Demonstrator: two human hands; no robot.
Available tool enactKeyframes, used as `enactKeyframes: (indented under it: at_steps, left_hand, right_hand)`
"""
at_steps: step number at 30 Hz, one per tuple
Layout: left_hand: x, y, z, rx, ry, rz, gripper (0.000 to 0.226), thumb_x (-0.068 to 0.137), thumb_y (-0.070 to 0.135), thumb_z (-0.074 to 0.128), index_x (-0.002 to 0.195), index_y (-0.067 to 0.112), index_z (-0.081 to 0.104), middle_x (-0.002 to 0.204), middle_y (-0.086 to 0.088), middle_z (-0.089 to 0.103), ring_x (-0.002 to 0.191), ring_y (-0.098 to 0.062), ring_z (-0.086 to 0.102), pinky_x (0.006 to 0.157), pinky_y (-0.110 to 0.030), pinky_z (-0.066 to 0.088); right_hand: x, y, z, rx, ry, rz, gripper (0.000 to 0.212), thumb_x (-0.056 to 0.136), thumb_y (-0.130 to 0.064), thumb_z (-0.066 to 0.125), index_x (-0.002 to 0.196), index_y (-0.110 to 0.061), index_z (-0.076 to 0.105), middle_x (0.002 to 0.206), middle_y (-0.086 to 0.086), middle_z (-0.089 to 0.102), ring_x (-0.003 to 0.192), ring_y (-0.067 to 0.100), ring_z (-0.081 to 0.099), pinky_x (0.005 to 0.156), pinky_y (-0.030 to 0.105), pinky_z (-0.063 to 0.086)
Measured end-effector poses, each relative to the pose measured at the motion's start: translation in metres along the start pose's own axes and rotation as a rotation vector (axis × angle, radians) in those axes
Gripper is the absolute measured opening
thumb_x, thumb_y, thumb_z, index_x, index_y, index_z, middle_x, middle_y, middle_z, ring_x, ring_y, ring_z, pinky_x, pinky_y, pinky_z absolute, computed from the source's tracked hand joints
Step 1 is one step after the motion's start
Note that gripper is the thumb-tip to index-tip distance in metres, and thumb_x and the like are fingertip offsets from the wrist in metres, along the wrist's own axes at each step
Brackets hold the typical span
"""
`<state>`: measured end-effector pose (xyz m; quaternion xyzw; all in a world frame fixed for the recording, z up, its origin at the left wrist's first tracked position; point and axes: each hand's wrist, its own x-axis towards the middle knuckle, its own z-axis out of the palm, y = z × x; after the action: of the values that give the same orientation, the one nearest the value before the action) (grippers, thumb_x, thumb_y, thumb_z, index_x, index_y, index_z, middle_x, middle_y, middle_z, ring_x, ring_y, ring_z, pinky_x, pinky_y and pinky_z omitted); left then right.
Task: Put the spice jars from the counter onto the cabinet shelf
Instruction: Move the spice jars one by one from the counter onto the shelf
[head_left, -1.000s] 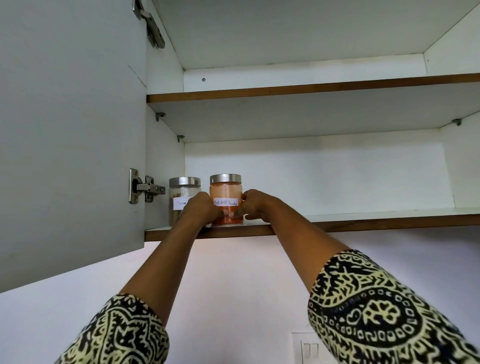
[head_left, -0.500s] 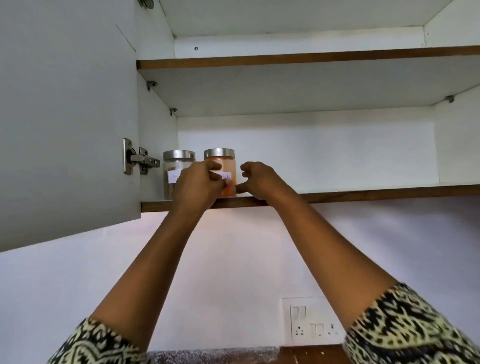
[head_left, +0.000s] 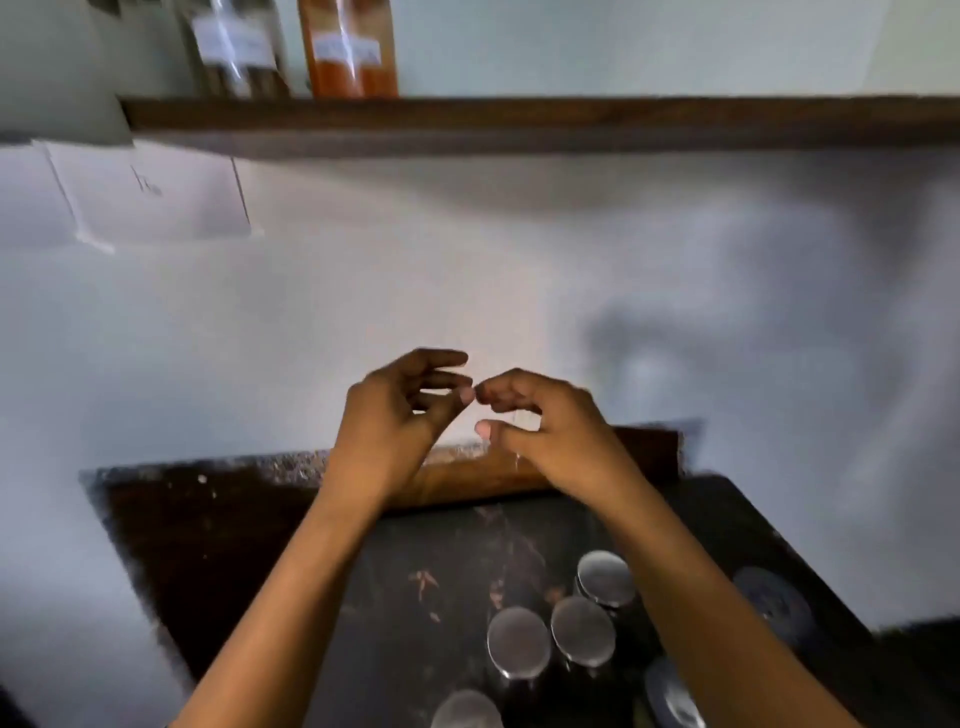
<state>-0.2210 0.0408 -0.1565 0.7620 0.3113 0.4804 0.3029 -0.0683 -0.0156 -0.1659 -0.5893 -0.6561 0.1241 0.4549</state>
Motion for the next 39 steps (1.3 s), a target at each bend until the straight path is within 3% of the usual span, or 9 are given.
enactKeyframes:
  at_steps: [5, 9, 14, 17, 23, 26, 30, 34, 39]
  left_hand:
    - [-0.061, -0.071, 0.035, 0.051, -0.288, -0.149, 0.033, 0.08, 0.009, 0.072, 0.108, 0.025, 0.063, 0.099, 0.01, 0.071, 0.088, 0.003, 0.067, 0.082, -0.017, 0.053]
    - [-0.119, -0.118, 0.05, 0.213, -0.573, -0.272, 0.051, 0.081, 0.013, 0.072, 0.127, 0.024, 0.055, 0.117, 0.016, 0.062, 0.098, 0.016, 0.058, 0.09, -0.01, 0.047]
    - [-0.162, -0.147, 0.06, 0.51, -0.956, -0.413, 0.088, 0.081, 0.029, 0.07, 0.15, 0.028, 0.014, 0.152, 0.005, 0.03, 0.136, -0.014, 0.035, 0.109, -0.026, 0.032]
    - [-0.174, -0.161, 0.071, 0.613, -1.048, -0.44, 0.106, 0.078, 0.031, 0.073, 0.151, 0.023, -0.002, 0.158, 0.001, 0.015, 0.142, -0.02, 0.025, 0.114, -0.032, 0.028]
    - [-0.184, -0.18, 0.077, 0.659, -0.944, -0.384, 0.097, 0.072, 0.04, 0.075, 0.149, 0.024, 0.018, 0.146, 0.004, 0.039, 0.128, -0.015, 0.045, 0.102, -0.028, 0.042]
    - [-0.176, -0.176, 0.071, 0.62, -0.883, -0.331, 0.089, 0.064, 0.045, 0.077, 0.14, 0.03, 0.033, 0.134, 0.009, 0.053, 0.116, -0.011, 0.053, 0.095, -0.027, 0.046]
    - [-0.143, -0.144, 0.057, 0.499, -0.766, -0.229, 0.09, 0.059, 0.052, 0.079, 0.137, 0.032, 0.039, 0.127, 0.015, 0.056, 0.11, -0.003, 0.055, 0.092, -0.02, 0.046]
    - [-0.089, -0.093, 0.04, 0.301, -0.623, -0.141, 0.098, 0.054, 0.05, 0.084, 0.14, 0.031, 0.04, 0.125, 0.019, 0.055, 0.109, 0.003, 0.056, 0.092, -0.017, 0.049]
    - [-0.023, -0.03, 0.036, 0.134, -0.384, -0.015, 0.08, 0.054, 0.043, 0.086, 0.126, 0.035, 0.055, 0.106, 0.029, 0.061, 0.098, 0.016, 0.057, 0.082, -0.006, 0.047]
  right_hand:
    - [-0.061, 0.066, 0.04, 0.053, -0.148, 0.268, 0.037, 0.077, -0.022, 0.075, 0.112, -0.025, 0.064, 0.104, -0.007, 0.069, 0.094, 0.007, 0.065, 0.085, 0.024, 0.053]
    - [-0.115, 0.108, 0.084, -0.064, -0.368, 0.419, 0.044, 0.077, -0.028, 0.07, 0.119, -0.024, 0.059, 0.11, -0.004, 0.067, 0.095, 0.01, 0.064, 0.088, 0.031, 0.053]
    - [-0.161, 0.135, 0.129, -0.232, -0.549, 0.454, 0.074, 0.075, -0.025, 0.074, 0.139, -0.023, 0.038, 0.139, -0.001, 0.045, 0.123, 0.018, 0.049, 0.102, 0.029, 0.042]
    - [-0.171, 0.141, 0.144, -0.283, -0.578, 0.453, 0.085, 0.078, -0.022, 0.07, 0.148, -0.024, 0.022, 0.152, -0.001, 0.028, 0.134, 0.022, 0.039, 0.109, 0.035, 0.035]
    - [-0.177, 0.148, 0.166, -0.267, -0.594, 0.485, 0.092, 0.078, -0.028, 0.071, 0.15, -0.023, 0.013, 0.151, 0.002, 0.032, 0.132, 0.025, 0.042, 0.108, 0.037, 0.036]
    - [-0.17, 0.145, 0.159, -0.19, -0.553, 0.478, 0.092, 0.074, -0.033, 0.072, 0.15, -0.022, 0.02, 0.15, 0.002, 0.035, 0.134, 0.021, 0.04, 0.109, 0.031, 0.033]
    - [-0.145, 0.128, 0.113, -0.07, -0.435, 0.418, 0.086, 0.068, -0.031, 0.077, 0.143, -0.019, 0.036, 0.14, 0.001, 0.049, 0.128, 0.016, 0.048, 0.105, 0.026, 0.039]
    - [-0.106, 0.095, 0.044, 0.059, -0.328, 0.395, 0.087, 0.066, -0.031, 0.082, 0.14, -0.029, 0.037, 0.129, -0.014, 0.049, 0.117, 0.006, 0.049, 0.093, 0.02, 0.044]
    - [-0.06, 0.058, -0.024, 0.335, -0.143, 0.266, 0.075, 0.062, -0.023, 0.081, 0.13, -0.025, 0.051, 0.122, -0.01, 0.064, 0.11, 0.005, 0.062, 0.093, 0.025, 0.051]
